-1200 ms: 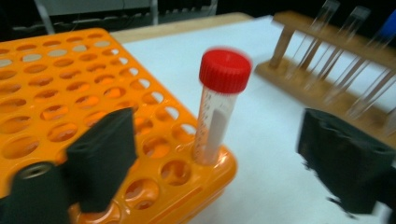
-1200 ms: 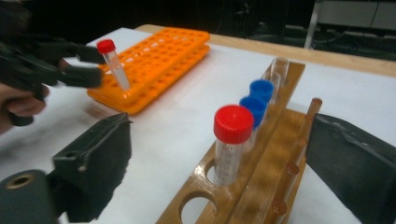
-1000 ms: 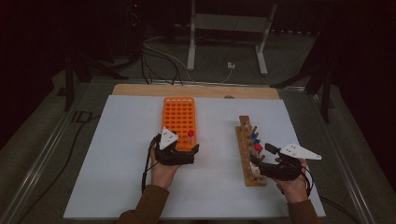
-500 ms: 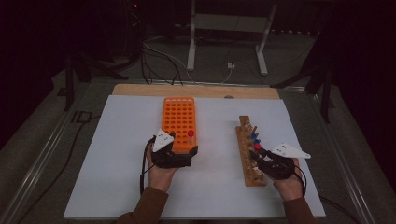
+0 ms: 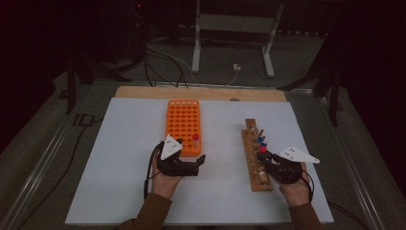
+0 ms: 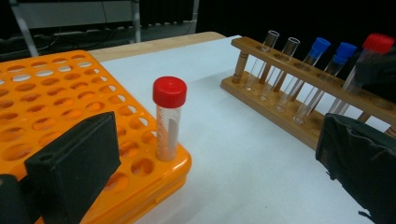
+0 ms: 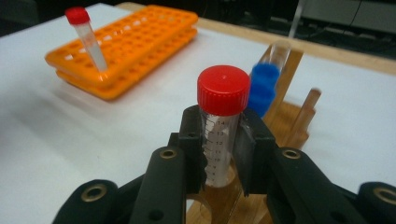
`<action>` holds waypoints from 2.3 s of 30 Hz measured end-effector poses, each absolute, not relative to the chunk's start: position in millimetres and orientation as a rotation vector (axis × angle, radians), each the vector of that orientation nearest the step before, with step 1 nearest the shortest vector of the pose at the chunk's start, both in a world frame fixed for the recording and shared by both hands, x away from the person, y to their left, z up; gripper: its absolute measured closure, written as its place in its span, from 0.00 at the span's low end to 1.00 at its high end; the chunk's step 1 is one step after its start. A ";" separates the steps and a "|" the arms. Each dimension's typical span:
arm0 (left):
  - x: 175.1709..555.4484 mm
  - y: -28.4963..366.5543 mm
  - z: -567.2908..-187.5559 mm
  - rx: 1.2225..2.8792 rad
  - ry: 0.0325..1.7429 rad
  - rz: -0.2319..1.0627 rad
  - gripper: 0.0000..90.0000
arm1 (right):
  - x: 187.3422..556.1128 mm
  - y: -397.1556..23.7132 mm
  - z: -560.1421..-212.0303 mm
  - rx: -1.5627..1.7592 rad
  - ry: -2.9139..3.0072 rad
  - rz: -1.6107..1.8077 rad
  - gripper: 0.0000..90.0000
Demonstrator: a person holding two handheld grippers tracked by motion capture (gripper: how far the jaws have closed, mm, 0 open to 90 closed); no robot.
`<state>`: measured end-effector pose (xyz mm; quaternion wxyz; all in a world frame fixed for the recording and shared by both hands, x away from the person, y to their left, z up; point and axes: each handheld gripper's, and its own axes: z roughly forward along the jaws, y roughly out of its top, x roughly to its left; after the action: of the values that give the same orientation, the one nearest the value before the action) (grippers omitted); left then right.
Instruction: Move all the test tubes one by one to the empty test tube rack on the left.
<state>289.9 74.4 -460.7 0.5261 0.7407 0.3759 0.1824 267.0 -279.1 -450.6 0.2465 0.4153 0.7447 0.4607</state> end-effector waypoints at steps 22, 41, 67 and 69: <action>282.1 57.1 -435.2 1.779 0.801 0.424 0.02 | 258.9 -278.0 -398.2 1.024 1.947 1.376 0.83; 281.1 0.9 -433.7 1.871 0.639 0.357 0.22 | 263.2 -237.1 -402.5 0.945 2.089 1.461 0.83; 279.9 -8.6 -437.9 1.944 0.603 0.359 0.84 | 260.0 -228.1 -408.5 0.901 2.147 1.607 0.34; 281.0 -4.1 -438.0 1.934 0.616 0.366 0.84 | 260.3 -232.2 -408.2 0.916 2.131 1.599 0.26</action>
<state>281.0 -4.1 -438.0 0.5135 0.8046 0.2562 0.1524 260.3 -232.2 -408.2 0.1615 0.3208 0.7464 0.5602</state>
